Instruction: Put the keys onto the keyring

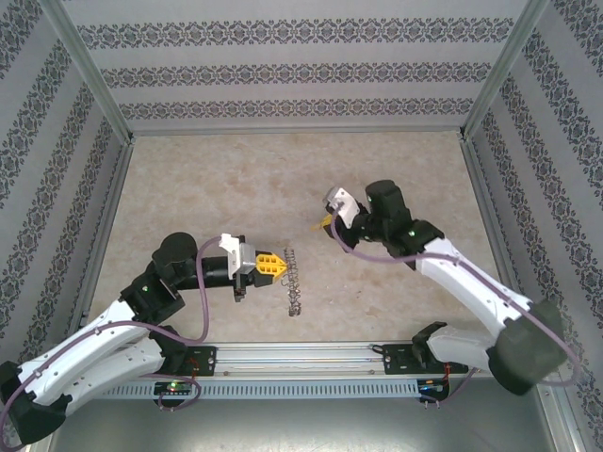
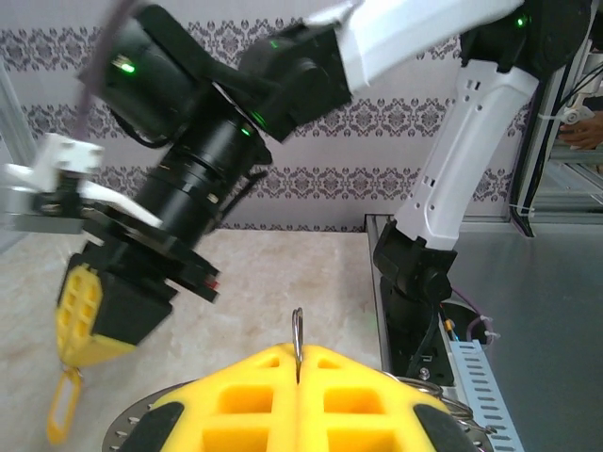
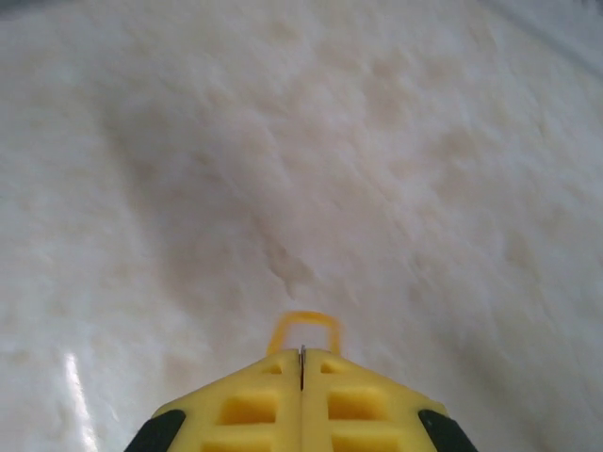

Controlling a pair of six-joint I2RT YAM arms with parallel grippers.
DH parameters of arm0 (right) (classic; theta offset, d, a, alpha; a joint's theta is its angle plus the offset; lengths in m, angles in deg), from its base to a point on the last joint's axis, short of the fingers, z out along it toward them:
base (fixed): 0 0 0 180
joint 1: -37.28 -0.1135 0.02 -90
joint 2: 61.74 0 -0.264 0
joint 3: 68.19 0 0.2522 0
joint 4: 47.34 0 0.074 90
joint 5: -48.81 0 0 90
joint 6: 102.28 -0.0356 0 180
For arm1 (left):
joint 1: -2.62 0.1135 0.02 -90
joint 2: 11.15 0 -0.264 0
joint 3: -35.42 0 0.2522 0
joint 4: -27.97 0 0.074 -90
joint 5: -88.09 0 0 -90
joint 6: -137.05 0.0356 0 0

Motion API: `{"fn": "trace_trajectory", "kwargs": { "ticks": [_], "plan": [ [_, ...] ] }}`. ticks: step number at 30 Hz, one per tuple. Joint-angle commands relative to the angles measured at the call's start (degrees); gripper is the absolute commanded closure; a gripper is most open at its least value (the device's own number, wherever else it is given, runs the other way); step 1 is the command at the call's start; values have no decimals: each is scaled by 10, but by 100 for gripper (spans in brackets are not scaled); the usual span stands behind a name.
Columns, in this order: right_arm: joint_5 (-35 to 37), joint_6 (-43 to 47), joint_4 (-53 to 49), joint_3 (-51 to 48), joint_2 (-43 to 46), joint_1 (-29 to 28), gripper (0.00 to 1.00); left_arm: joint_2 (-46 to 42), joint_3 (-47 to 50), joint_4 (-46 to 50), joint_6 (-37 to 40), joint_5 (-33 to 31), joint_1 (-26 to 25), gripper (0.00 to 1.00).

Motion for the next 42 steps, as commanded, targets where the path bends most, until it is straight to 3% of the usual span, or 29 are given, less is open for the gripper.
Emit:
{"fn": "trace_trajectory", "kwargs": {
  "ticks": [1, 5, 10, 26, 42],
  "plan": [
    [-134, -9, 159, -30, 45, -25, 99, -7, -46, 60, 45, 17, 5, 100],
    [-199, -30, 199, -32, 69, -44, 100, -4, -65, 94, 78, 32, 5, 100],
    [-220, -49, 237, -44, 97, -69, 100, 1, -82, 117, 114, 37, 6, 100],
    [-154, -106, 300, -123, 185, -147, 100, 29, -74, 75, 114, 51, 15, 100],
    [-118, -110, 332, -132, 187, -189, 100, 30, -64, 42, 94, 70, 28, 100]
  ]
}}
